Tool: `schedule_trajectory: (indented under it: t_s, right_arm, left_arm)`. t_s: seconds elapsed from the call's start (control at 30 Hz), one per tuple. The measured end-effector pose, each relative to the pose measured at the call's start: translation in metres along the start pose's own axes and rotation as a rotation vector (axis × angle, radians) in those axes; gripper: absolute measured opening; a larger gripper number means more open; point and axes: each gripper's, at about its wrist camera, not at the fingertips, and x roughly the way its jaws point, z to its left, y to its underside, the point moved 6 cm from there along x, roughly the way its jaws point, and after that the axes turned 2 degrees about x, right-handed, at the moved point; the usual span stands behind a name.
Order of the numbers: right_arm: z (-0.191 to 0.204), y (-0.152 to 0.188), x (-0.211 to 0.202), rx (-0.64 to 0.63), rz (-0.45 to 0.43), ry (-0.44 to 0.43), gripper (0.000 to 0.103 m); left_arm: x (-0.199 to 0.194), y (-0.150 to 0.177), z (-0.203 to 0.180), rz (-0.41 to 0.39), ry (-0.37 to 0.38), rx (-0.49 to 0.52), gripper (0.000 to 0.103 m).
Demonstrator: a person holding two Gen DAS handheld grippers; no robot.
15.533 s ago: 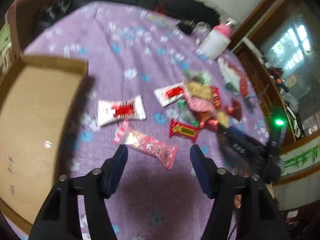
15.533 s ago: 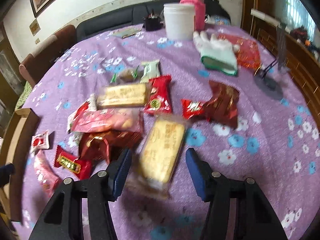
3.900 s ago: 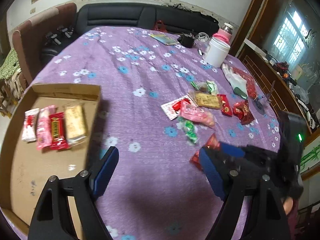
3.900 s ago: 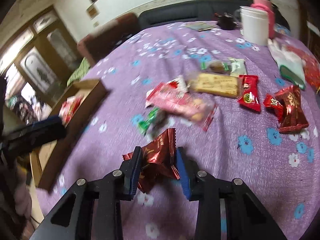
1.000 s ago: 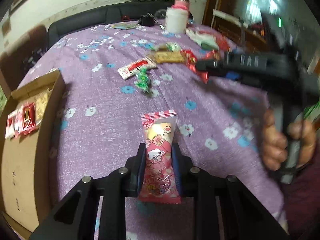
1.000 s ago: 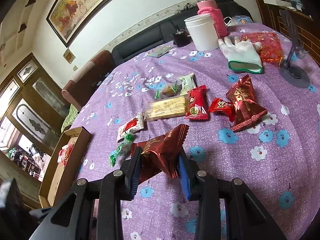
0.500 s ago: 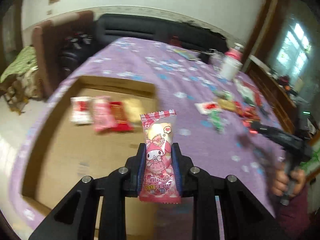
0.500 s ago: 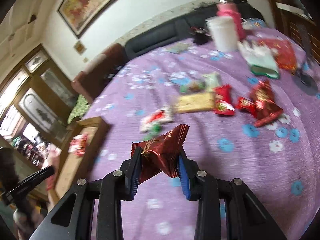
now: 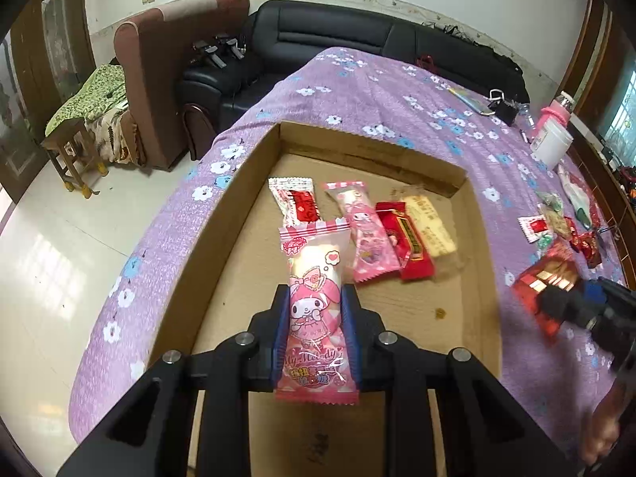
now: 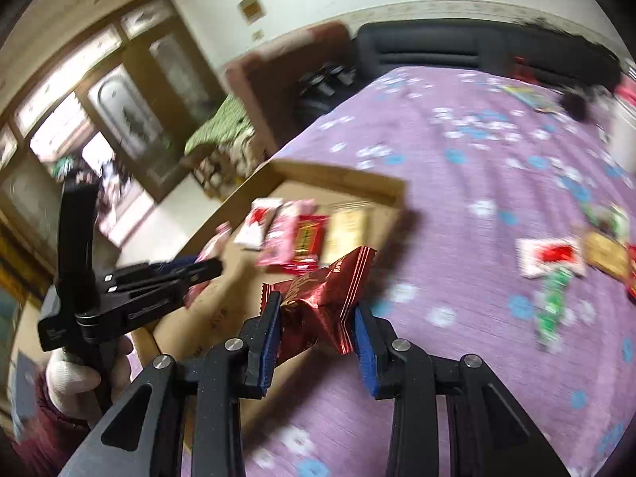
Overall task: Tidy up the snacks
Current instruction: 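Lower both snacks into the cardboard box and open both tools, then move both tools back over the remaining snacks on the table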
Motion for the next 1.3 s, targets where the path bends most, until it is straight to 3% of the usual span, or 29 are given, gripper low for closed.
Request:
schedule_trajectory:
  t_s: [0.27,0.4,0.5,0.7,0.77,0.87,0.97,1.1,1.3]
  right_arm:
    - [0.040,0.002,0.070,-0.073,0.112,0.009,0.037]
    - [0.047,0.007,0.081,-0.099,0.110,0.033,0.041]
    - [0.050,0.010,0.079,-0.105,0.115,0.018,0.044]
    - [0.053,0.009,0.047,-0.110,0.037,0.005,0.052]
    - [0.049,0.011,0.030,-0.105,0.001,0.016,0.054]
    - [0.038,0.014,0.008,-0.088,-0.041,0.031,0.056]
    - [0.021,0.020,-0.014,-0.063,-0.076,0.058,0.058]
    - [-0.010,0.029,-0.039,-0.021,-0.102,0.103,0.059]
    - [-0.069,0.043,-0.076,0.073,-0.147,0.181,0.059]
  left_arm:
    - [0.020,-0.010,0.017,0.017,0.009,-0.062,0.026]
    - [0.011,-0.009,0.020,-0.010,0.033,-0.082,0.059]
    - [-0.003,-0.007,0.018,-0.047,0.035,-0.075,0.061]
    - [-0.038,-0.003,0.008,-0.127,-0.003,-0.097,0.069]
    - [-0.052,0.000,0.003,-0.169,-0.051,-0.094,0.070]
    - [-0.070,0.002,-0.006,-0.221,-0.170,-0.067,0.081]
    - [-0.083,0.005,-0.023,-0.246,-0.226,-0.016,0.087]
    - [-0.096,0.013,-0.056,-0.259,-0.174,0.040,0.087]
    - [-0.097,0.018,-0.094,-0.252,-0.177,0.117,0.087]
